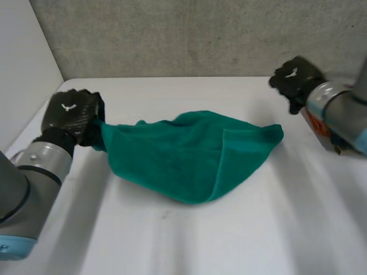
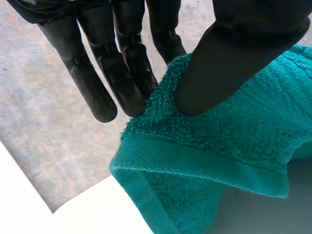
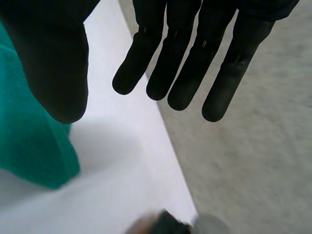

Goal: Fold the laundry.

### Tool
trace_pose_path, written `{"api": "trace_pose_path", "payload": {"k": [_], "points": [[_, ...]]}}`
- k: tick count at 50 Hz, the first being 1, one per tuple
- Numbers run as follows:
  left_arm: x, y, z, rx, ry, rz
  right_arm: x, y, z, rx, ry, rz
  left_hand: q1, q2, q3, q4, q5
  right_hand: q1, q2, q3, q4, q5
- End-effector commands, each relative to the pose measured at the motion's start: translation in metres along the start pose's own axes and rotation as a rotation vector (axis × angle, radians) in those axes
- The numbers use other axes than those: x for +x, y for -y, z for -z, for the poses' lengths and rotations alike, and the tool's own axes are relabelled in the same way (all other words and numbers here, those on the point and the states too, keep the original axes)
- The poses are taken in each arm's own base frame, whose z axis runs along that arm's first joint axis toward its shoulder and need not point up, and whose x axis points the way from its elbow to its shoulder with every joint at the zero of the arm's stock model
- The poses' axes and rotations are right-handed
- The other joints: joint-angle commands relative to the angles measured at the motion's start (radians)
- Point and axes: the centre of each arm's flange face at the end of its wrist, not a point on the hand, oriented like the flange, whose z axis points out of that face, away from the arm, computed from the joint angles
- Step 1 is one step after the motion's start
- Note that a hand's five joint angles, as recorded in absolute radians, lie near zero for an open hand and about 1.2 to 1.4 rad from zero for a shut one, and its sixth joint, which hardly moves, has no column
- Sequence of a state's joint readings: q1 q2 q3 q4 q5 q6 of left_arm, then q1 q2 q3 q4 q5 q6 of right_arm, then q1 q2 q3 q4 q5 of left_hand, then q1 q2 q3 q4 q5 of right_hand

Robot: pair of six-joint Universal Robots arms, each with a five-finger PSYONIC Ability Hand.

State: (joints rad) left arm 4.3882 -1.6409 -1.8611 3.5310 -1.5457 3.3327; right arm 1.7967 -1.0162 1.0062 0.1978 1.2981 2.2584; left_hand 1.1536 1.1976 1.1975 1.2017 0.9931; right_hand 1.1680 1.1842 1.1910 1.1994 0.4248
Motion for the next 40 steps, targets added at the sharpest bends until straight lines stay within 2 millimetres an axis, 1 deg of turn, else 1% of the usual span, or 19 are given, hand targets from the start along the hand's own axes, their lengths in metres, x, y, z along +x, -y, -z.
{"api": "trace_pose_path", "payload": {"k": [1,2,4,5,6,7,8,9,10,12,13,15,16,19,20,28,31,40], "points": [[-0.003,0.011,0.005,0.018,0.006,0.003,0.003,-0.001,0.041,-0.038,0.022,-0.01,0.243,0.199,0.199,0.195,0.229,-0.015,-0.031,-0.038,-0.046,0.554],[-0.003,0.011,0.005,0.018,0.005,0.005,-0.004,-0.004,0.042,-0.039,0.045,-0.016,0.243,0.199,0.199,0.195,0.229,-0.352,-0.368,-0.375,-0.383,0.217],[-0.001,0.008,0.005,0.006,-0.004,0.005,-0.01,-0.007,0.041,-0.038,0.065,-0.021,0.243,0.199,0.199,0.195,0.229,-0.486,-0.503,-0.509,-0.518,0.082],[0.001,0.007,0.006,0.003,-0.008,0.006,-0.014,-0.009,0.039,-0.036,0.08,-0.024,0.243,0.199,0.199,0.195,0.229,-0.609,-0.625,-0.632,-0.641,-0.04],[0.002,0.006,0.006,0.001,-0.011,0.006,-0.023,-0.015,0.033,-0.033,0.11,-0.032,0.243,0.199,0.199,0.195,0.229,-0.857,-0.874,-0.88,-0.889,-0.289],[0.003,0.006,0.006,-0.001,-0.016,0.008,-0.03,-0.018,0.029,-0.027,0.134,-0.035,0.243,0.199,0.199,0.195,0.229,-0.944,-0.96,-0.967,-0.976,-0.376],[0.007,0.003,0.007,-0.01,-0.029,0.006,-0.038,-0.018,0.026,-0.012,0.159,-0.037,0.243,0.199,0.199,0.195,0.229,-0.951,-0.967,-0.974,-0.982,-0.382],[0.009,0.002,0.007,-0.014,-0.033,0.007,-0.054,-0.012,0.019,0.035,0.212,-0.034,0.243,0.199,0.199,0.195,0.229,-0.942,-0.958,-0.965,-0.974,-0.374],[0.01,0.001,0.007,-0.017,-0.038,0.005,-0.064,-0.006,0.015,0.074,0.242,-0.026,0.243,0.199,0.199,0.195,0.229,-0.928,-0.944,-0.951,-0.959,-0.359],[0.013,-0.003,0.007,-0.028,-0.048,0.005,-0.077,0.002,0.011,0.132,0.282,-0.012,0.243,0.199,0.199,0.195,0.229,-0.898,-0.914,-0.921,-0.93,-0.33],[0.013,-0.003,0.007,-0.03,-0.048,0.005,-0.087,0.005,0.005,0.169,0.307,0.008,0.243,0.199,0.199,0.195,0.229,-0.892,-0.908,-0.915,-0.924,-0.324],[0.013,-0.004,0.007,-0.03,-0.047,0.007,-0.097,0.003,-0.002,0.185,0.333,0.026,0.243,0.199,0.199,0.195,0.229,-0.889,-0.905,-0.912,-0.921,-0.321],[0.013,-0.004,0.007,-0.031,-0.047,0.007,-0.103,-0.001,-0.009,0.19,0.343,0.038,0.243,0.199,0.199,0.195,0.229,-0.889,-0.905,-0.912,-0.921,-0.321],[0.014,-0.004,0.007,-0.031,-0.05,0.007,-0.112,-0.007,-0.022,0.19,0.353,0.056,0.243,0.199,0.199,0.195,0.229,-0.889,-0.905,-0.912,-0.921,-0.321],[0.014,-0.004,0.007,-0.031,-0.05,0.007,-0.118,-0.011,-0.028,0.19,0.365,0.055,0.243,0.199,0.199,0.195,0.229,-0.869,-0.885,-0.892,-0.9,-0.3],[0.015,-0.007,0.009,-0.043,-0.054,0.005,-0.137,-0.03,-0.051,0.184,0.401,0.07,0.243,0.199,0.199,0.195,0.229,-0.719,-0.735,-0.742,-0.75,-0.15],[0.015,-0.008,0.009,-0.044,-0.054,0.004,-0.143,-0.035,-0.055,0.179,0.416,0.086,0.243,0.199,0.199,0.195,0.229,-0.666,-0.683,-0.689,-0.698,-0.098],[0.015,-0.008,0.009,-0.046,-0.055,0.004,-0.15,-0.039,-0.059,0.195,0.455,0.121,0.243,0.199,0.199,0.195,0.229,-0.502,-0.518,-0.525,-0.533,0.067]]}}
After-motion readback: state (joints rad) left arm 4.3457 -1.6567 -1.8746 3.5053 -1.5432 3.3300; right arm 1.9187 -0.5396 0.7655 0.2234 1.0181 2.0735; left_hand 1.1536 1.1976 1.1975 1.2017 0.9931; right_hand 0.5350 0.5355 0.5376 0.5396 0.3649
